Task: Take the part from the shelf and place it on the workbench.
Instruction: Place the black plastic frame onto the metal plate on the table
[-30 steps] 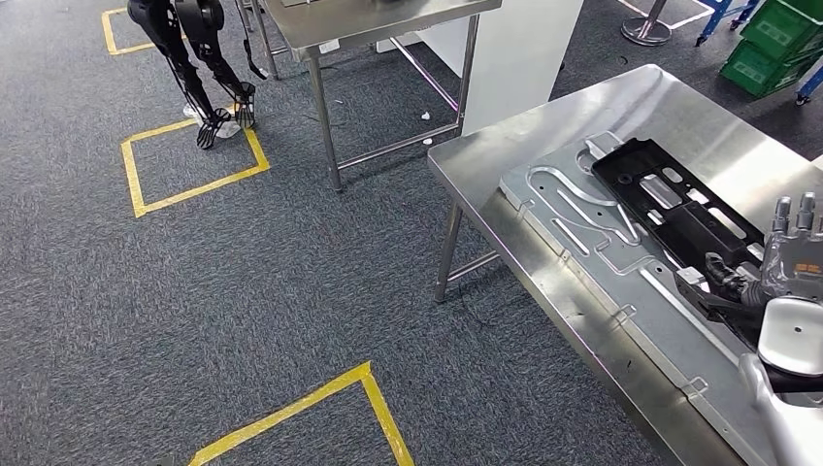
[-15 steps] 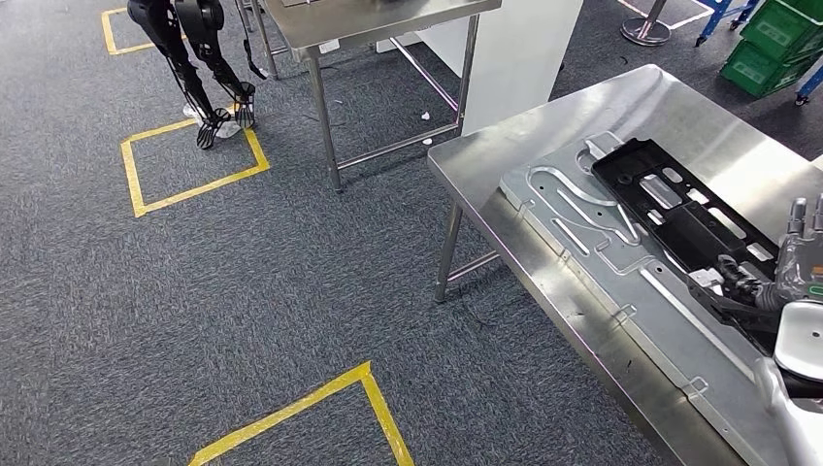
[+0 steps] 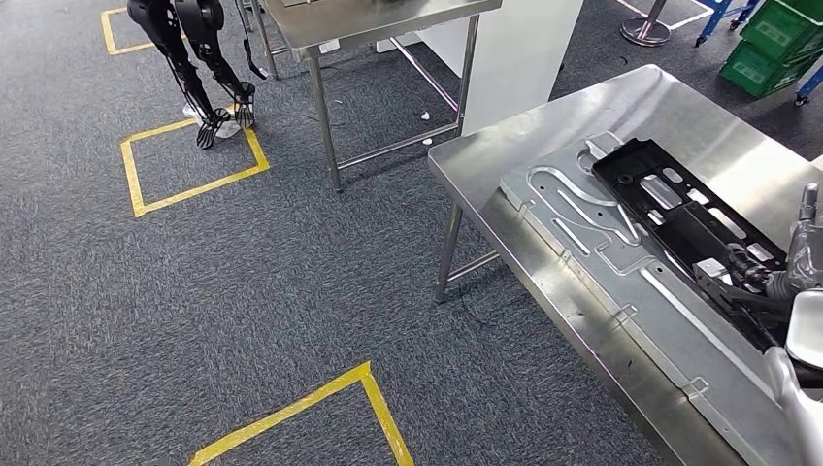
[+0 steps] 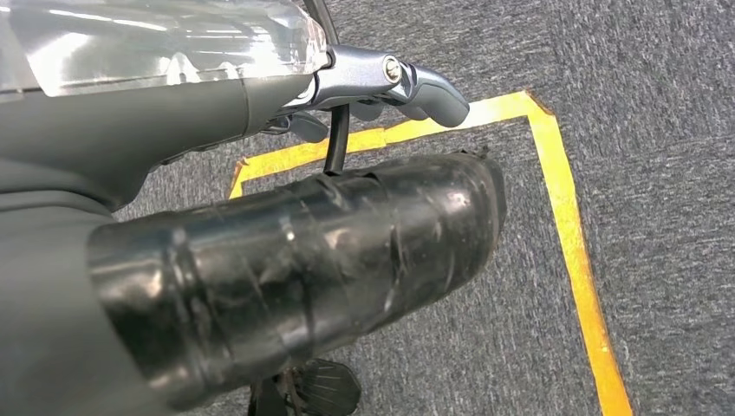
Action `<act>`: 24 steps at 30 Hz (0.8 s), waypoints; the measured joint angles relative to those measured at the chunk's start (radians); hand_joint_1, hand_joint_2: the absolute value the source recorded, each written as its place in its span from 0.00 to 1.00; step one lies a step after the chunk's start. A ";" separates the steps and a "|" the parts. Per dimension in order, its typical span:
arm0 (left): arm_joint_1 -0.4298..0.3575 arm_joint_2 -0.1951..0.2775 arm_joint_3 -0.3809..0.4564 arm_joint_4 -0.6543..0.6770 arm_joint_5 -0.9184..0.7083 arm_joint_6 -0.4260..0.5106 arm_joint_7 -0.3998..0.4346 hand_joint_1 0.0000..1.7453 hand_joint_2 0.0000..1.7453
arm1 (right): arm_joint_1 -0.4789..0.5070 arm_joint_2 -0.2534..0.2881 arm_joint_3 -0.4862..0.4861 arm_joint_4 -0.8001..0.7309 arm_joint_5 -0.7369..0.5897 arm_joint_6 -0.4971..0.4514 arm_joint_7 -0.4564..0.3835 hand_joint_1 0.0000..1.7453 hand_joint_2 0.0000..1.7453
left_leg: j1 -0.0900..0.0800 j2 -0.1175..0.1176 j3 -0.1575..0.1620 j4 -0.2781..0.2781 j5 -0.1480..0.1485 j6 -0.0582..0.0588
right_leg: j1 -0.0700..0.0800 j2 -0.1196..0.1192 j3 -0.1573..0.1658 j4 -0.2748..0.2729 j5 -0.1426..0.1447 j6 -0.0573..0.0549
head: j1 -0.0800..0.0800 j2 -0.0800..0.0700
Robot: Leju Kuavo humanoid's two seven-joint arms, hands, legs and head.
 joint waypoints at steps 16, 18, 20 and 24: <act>0.000 0.000 0.000 0.000 0.006 0.006 -0.007 0.00 0.00 | -0.027 0.005 0.009 0.001 0.001 0.000 0.000 0.00 0.00 | 0.000 0.000 0.000 0.000 0.000 0.000 | 0.000 0.000 0.000 0.000 0.000 0.001 | 0.000 0.000; -0.001 0.000 0.000 0.000 0.006 0.007 -0.008 0.00 0.00 | -0.029 0.006 0.011 0.002 0.001 0.000 0.000 0.00 0.00 | 0.000 0.000 0.000 0.000 0.000 0.000 | 0.000 0.000 0.000 0.000 0.000 0.001 | 0.000 0.000; -0.001 0.000 0.000 0.000 0.006 0.007 -0.010 0.00 0.00 | -0.030 0.006 0.013 0.003 0.001 0.000 0.000 0.00 0.00 | 0.000 0.000 0.000 0.000 0.000 0.000 | 0.000 0.000 0.000 0.000 0.000 0.001 | 0.000 0.000; -0.001 0.000 0.000 0.000 0.006 0.007 -0.011 0.00 0.00 | -0.029 0.006 0.014 0.004 0.001 -0.002 0.000 0.00 0.00 | 0.000 0.000 0.000 0.000 0.000 0.000 | 0.000 0.000 0.000 0.000 0.000 0.001 | 0.000 0.000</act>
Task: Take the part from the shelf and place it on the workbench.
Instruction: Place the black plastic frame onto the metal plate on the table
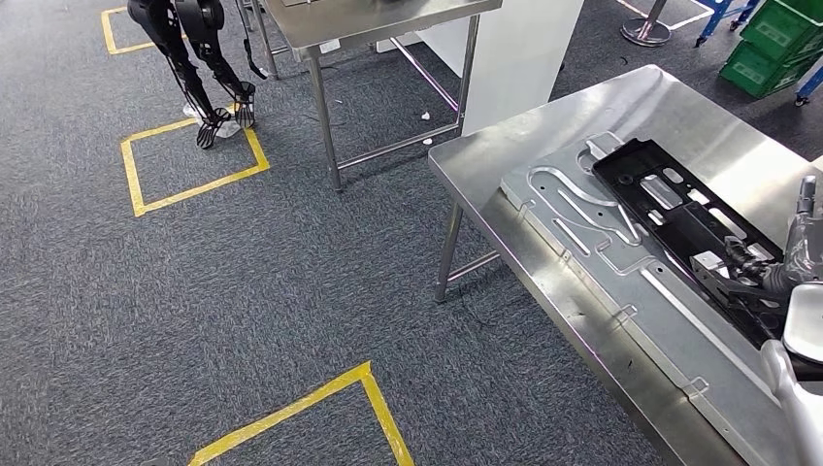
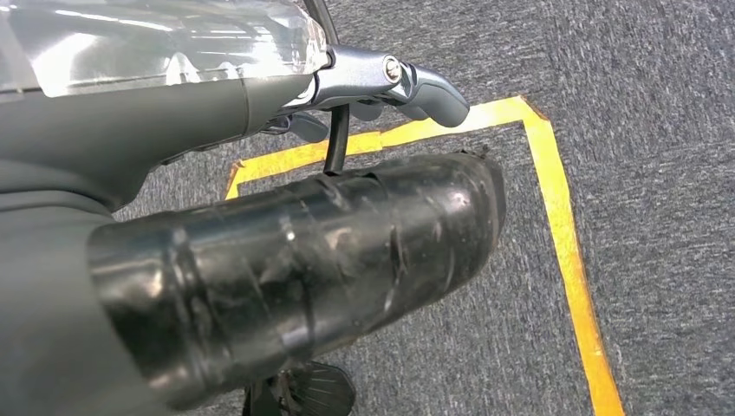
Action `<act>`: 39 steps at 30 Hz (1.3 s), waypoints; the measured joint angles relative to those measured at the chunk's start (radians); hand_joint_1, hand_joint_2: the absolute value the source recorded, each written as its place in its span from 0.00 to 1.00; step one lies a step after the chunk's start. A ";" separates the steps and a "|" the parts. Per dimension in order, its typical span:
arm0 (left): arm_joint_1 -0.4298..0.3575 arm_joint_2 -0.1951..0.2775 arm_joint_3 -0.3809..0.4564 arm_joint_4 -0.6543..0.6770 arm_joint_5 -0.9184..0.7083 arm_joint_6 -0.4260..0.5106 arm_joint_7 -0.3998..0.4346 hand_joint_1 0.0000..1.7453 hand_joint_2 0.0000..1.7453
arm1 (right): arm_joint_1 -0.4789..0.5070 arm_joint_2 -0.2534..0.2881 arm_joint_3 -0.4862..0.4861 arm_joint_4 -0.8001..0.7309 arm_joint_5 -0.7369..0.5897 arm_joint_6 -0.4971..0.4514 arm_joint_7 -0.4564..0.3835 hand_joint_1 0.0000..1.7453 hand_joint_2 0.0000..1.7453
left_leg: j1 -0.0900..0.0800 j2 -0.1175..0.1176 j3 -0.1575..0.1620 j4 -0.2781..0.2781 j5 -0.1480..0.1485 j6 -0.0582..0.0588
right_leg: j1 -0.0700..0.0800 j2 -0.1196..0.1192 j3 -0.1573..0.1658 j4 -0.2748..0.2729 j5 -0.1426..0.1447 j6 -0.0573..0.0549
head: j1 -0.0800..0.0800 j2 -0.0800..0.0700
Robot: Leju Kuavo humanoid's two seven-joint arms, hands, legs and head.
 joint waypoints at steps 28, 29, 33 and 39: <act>0.003 0.003 0.000 -0.003 0.004 -0.008 -0.011 0.00 0.00 | 0.012 -0.007 0.002 0.005 0.000 -0.027 0.012 0.00 0.00 | 0.009 -0.045 -0.006 -0.001 0.014 0.020 | -0.012 0.021 -0.012 0.099 -0.051 0.029 | 0.001 0.000; 0.002 0.003 0.000 -0.003 0.004 -0.009 -0.011 0.00 0.00 | 0.012 -0.007 0.002 0.005 0.000 -0.027 0.011 0.00 0.00 | 0.009 -0.053 -0.008 0.003 0.013 0.015 | -0.012 0.033 0.016 0.044 -0.035 0.025 | 0.000 0.000; 0.004 0.003 0.000 -0.003 0.004 -0.010 -0.011 0.00 0.00 | 0.010 -0.009 0.002 0.007 0.000 -0.027 0.010 0.00 0.00 | 0.011 -0.079 -0.021 0.009 0.018 -0.011 | -0.007 0.025 0.034 -0.002 -0.028 0.003 | 0.000 0.000; 0.003 0.003 0.000 -0.003 0.005 -0.010 -0.011 0.00 0.00 | 0.008 -0.006 0.003 0.008 0.000 -0.027 0.010 0.00 0.00 | 0.013 -0.017 -0.139 0.272 -0.117 -0.032 | -0.007 -0.033 0.041 -0.015 -0.021 -0.029 | -0.004 0.000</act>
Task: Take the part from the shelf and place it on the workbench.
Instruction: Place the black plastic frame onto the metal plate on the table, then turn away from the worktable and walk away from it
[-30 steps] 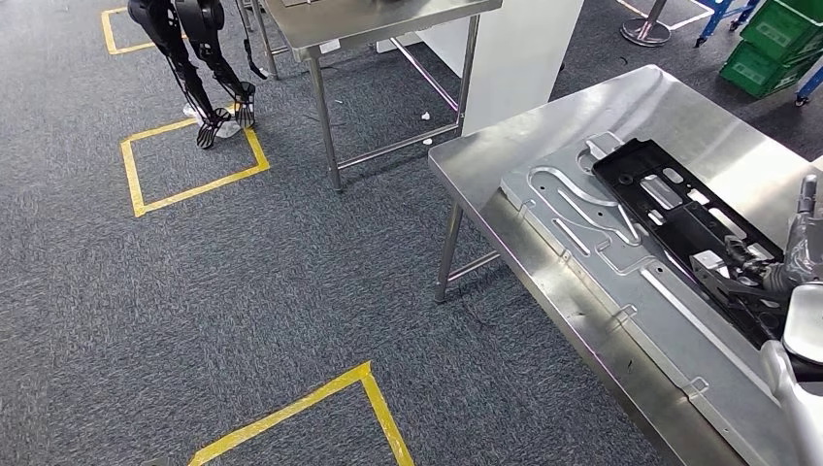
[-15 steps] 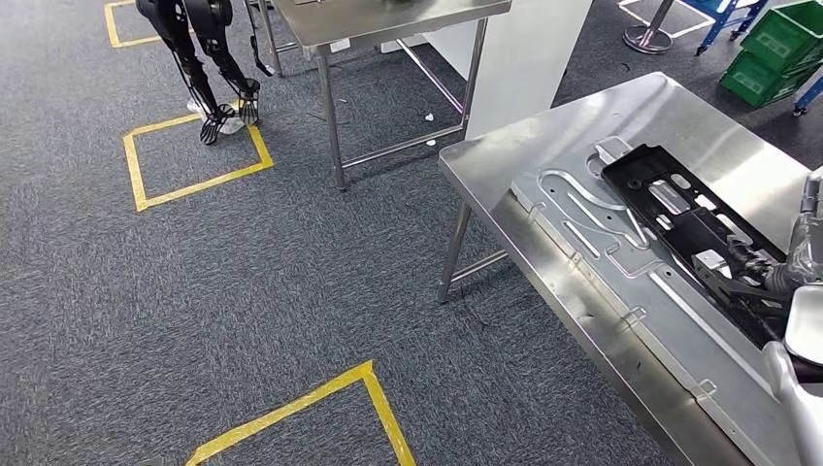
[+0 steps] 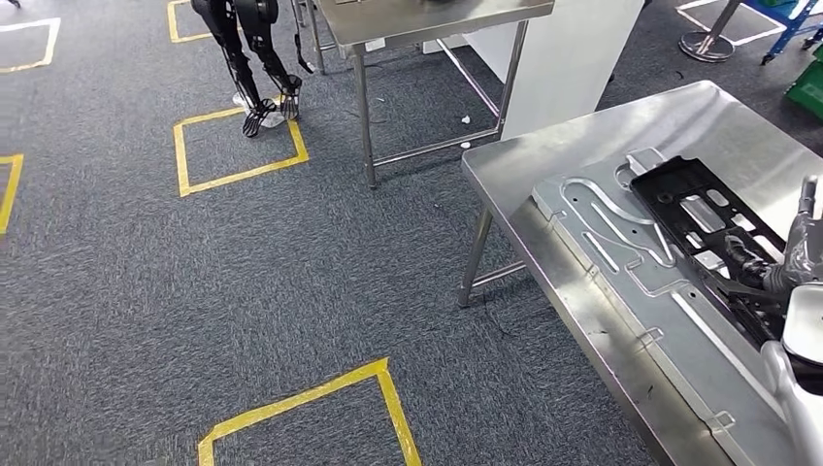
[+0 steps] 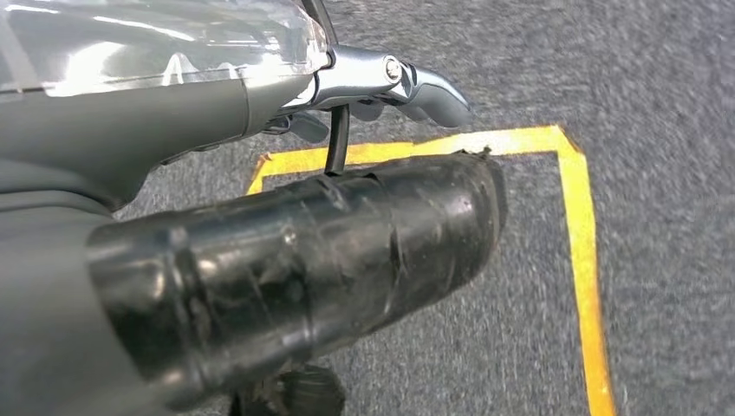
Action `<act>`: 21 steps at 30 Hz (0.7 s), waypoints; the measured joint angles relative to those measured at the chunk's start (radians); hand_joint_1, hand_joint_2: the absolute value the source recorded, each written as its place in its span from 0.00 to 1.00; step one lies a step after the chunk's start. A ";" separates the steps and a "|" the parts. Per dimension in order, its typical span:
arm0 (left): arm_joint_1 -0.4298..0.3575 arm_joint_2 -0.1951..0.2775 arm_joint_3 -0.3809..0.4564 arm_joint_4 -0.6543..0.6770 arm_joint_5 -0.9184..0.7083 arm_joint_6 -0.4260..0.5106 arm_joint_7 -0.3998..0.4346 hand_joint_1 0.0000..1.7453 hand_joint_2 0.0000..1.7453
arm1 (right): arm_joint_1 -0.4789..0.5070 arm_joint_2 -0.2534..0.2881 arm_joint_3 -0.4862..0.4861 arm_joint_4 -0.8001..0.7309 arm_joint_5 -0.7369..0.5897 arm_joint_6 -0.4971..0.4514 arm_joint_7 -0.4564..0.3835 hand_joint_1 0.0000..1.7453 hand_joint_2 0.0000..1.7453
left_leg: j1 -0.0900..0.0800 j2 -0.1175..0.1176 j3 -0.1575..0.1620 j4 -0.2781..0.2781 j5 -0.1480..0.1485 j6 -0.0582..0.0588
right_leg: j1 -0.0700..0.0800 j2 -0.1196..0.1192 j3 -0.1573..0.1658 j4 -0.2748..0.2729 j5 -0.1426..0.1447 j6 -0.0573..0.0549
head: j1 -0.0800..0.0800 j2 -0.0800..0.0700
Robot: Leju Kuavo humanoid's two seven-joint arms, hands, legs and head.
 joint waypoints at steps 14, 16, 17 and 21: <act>-0.002 0.001 0.000 -0.002 0.000 -0.002 -0.002 0.00 0.00 | 0.000 -0.002 0.000 0.004 0.000 -0.001 0.000 0.00 0.00 | -0.004 0.003 0.125 -0.275 0.134 0.052 | 0.001 0.016 -0.071 0.197 -0.131 0.049 | 0.003 0.000; -0.001 0.001 0.000 -0.002 0.001 -0.002 -0.002 0.00 0.00 | 0.003 -0.003 0.000 0.006 0.000 0.000 0.000 0.00 0.00 | -0.008 -0.022 0.124 -0.273 0.135 0.053 | 0.002 0.028 -0.117 0.286 -0.152 0.048 | 0.003 0.000; -0.001 0.001 0.000 -0.002 0.001 -0.003 -0.002 0.00 0.00 | 0.004 -0.003 0.000 0.008 0.000 0.000 0.000 0.00 0.00 | -0.009 -0.036 0.124 -0.271 0.135 0.053 | 0.002 0.030 -0.117 0.279 -0.132 0.045 | 0.003 0.000; -0.003 -0.003 0.000 -0.002 0.001 -0.003 -0.002 0.00 0.00 | 0.004 -0.005 0.000 0.009 0.000 0.000 0.000 0.00 0.00 | -0.009 -0.087 0.117 -0.265 0.137 0.047 | 0.007 0.106 -0.024 0.048 -0.008 0.020 | 0.002 0.000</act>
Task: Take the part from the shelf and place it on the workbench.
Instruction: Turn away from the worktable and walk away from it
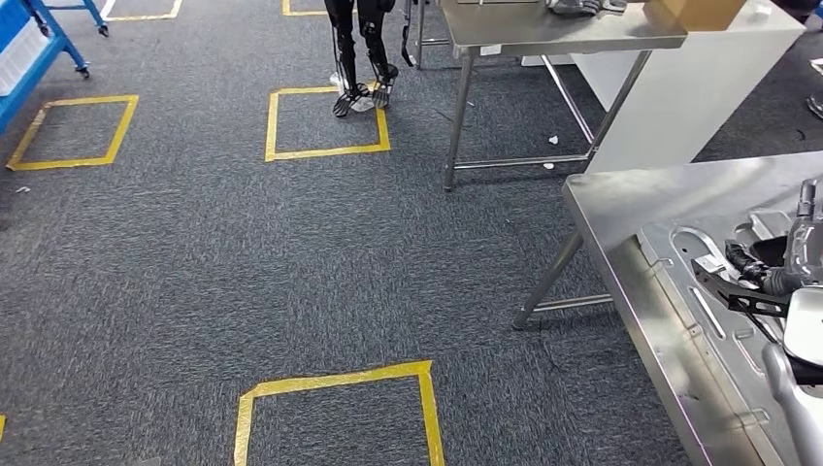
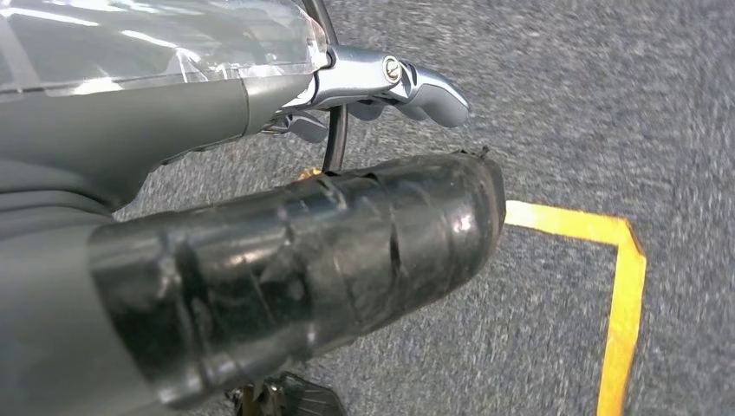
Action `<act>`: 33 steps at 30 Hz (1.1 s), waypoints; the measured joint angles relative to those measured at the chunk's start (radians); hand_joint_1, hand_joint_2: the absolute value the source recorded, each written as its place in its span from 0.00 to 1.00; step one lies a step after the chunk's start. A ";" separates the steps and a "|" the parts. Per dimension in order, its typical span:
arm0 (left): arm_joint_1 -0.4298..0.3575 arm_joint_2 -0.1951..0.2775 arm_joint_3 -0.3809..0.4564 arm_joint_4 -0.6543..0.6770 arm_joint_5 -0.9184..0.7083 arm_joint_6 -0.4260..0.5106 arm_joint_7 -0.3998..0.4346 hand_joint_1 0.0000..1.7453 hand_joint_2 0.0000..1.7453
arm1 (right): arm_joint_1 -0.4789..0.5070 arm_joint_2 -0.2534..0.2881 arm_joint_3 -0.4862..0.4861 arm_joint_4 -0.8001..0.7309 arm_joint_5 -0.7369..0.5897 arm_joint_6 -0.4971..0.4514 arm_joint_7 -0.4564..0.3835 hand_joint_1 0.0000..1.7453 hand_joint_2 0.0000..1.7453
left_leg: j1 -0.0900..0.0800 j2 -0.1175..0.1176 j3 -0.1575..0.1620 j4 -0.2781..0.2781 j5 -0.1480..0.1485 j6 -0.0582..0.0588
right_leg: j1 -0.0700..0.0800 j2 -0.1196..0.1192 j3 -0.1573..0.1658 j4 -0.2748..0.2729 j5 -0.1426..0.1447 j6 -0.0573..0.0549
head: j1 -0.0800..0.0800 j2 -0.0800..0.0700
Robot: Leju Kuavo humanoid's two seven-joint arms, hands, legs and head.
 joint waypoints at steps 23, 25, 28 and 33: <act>0.003 0.001 0.000 -0.003 0.002 -0.010 -0.006 0.00 0.00 | -0.001 -0.004 0.000 0.003 0.000 -0.001 0.000 0.00 0.00 | 0.009 0.090 0.008 -0.020 0.004 -0.005 | -0.009 -0.093 -0.013 0.093 -0.107 0.029 | -0.009 0.000; 0.002 0.001 0.000 -0.003 0.005 -0.013 -0.006 0.00 0.00 | 0.009 -0.004 0.000 0.009 0.000 -0.001 0.000 0.00 0.00 | 0.005 0.068 0.008 -0.018 0.003 -0.003 | -0.007 -0.079 -0.076 0.216 -0.150 0.028 | -0.009 0.000; 0.003 0.001 0.000 -0.003 0.007 -0.015 -0.008 0.00 0.00 | 0.017 -0.004 0.000 0.017 0.000 -0.001 -0.001 0.00 0.00 | 0.001 0.028 0.008 -0.011 0.000 -0.003 | -0.007 -0.064 -0.061 0.151 -0.072 0.019 | -0.009 0.000; 0.002 0.000 0.000 -0.003 0.009 -0.018 -0.011 0.00 0.00 | 0.018 -0.012 0.000 0.025 0.000 -0.002 -0.010 0.00 0.00 | 0.006 -0.032 -0.006 -0.003 0.002 -0.021 | -0.002 -0.013 0.015 -0.032 -0.007 0.000 | -0.008 0.000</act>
